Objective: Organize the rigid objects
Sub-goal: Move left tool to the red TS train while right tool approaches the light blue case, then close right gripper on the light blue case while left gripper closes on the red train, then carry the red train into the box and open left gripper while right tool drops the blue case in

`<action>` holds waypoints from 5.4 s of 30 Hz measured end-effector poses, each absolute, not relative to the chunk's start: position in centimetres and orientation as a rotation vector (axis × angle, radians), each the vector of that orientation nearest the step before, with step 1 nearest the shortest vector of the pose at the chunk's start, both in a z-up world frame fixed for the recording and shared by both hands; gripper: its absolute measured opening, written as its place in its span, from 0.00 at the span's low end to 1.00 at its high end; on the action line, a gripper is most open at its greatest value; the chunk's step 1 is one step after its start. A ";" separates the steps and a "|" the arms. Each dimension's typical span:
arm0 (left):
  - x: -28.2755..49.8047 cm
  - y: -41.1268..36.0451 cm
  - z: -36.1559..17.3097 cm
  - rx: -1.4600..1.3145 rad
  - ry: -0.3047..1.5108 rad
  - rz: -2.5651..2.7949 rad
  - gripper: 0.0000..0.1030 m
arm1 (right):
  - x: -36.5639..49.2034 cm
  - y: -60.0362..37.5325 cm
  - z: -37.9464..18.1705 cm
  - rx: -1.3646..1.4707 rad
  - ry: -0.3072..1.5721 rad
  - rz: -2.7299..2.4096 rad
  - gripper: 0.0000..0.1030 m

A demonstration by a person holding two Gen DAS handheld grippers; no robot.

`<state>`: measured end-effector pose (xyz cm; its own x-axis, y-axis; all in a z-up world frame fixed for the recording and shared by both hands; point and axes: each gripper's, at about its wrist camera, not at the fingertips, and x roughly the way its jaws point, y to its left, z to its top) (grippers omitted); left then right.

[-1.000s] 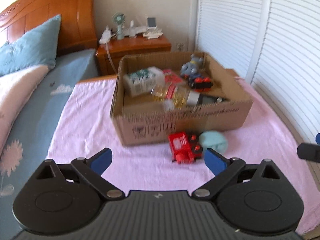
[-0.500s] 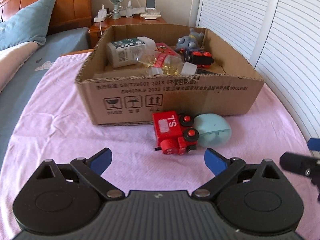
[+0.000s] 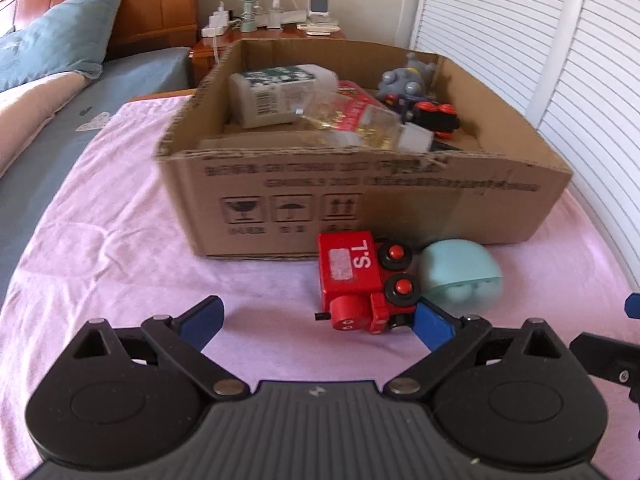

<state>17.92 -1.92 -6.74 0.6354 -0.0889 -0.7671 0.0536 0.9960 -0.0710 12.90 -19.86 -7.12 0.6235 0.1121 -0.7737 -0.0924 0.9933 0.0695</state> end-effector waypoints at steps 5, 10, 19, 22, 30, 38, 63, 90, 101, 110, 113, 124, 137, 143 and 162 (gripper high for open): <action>17.9 -0.1 -6.9 -0.044 0.882 -0.031 0.96 | 13.8 -18.8 -7.8 -0.001 0.912 0.123 1.00; 17.7 1.6 -7.1 -0.061 0.877 -0.003 0.96 | 15.0 -16.9 -8.8 -0.065 0.921 0.146 1.00; 17.4 2.1 -7.2 -0.041 0.866 -0.028 0.97 | 17.1 -13.8 -10.0 -0.150 0.896 0.192 1.00; 17.3 2.4 -7.3 -0.049 0.864 0.000 0.97 | 18.1 -13.0 -9.9 -0.145 0.882 0.189 1.00; 17.3 3.1 -7.4 -0.039 0.860 0.010 0.98 | 18.8 -12.7 -10.5 -0.161 0.855 0.169 1.00; 17.3 2.7 -7.5 -0.021 0.861 0.004 0.99 | 17.6 -15.8 -11.1 -0.087 0.886 0.117 1.00; 16.9 2.8 -7.6 -0.009 0.857 -0.017 0.99 | 18.3 -16.1 -11.3 -0.060 0.870 0.040 1.00; 18.2 0.9 -6.9 0.012 0.798 -0.123 0.60 | 17.4 -16.0 -10.7 -0.007 0.780 0.135 0.64; 18.6 0.9 -6.8 0.036 0.793 -0.123 0.48 | 17.2 -14.4 -10.8 -0.093 0.787 0.064 0.56; 18.5 1.7 -6.0 0.060 0.840 -0.209 0.47 | 17.1 -14.9 -10.1 -0.104 0.814 0.103 0.56; 18.0 2.0 -5.4 0.099 0.855 -0.248 0.47 | 16.7 -15.0 -9.4 -0.137 0.807 0.139 0.56; 16.7 2.7 -1.7 0.154 0.869 -0.359 0.47 | 15.2 -15.7 -6.0 -0.151 0.784 0.229 0.56; 24.1 0.9 2.4 0.181 0.745 -0.313 0.47 | 15.9 -15.8 -1.6 -0.125 0.702 0.280 0.56; 24.2 1.3 1.9 0.170 0.682 -0.243 0.96 | 17.1 -15.6 -1.3 -0.120 0.700 0.288 0.56; 16.7 2.2 3.8 0.118 0.625 -0.180 0.99 | 28.8 -12.4 -1.9 -0.069 0.817 0.328 0.56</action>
<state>16.75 2.22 3.82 0.7958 -0.1319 -0.5910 0.2032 0.9776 0.0555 28.76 -12.44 -1.89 0.6373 0.2604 -0.7253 -0.3135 0.9474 0.0646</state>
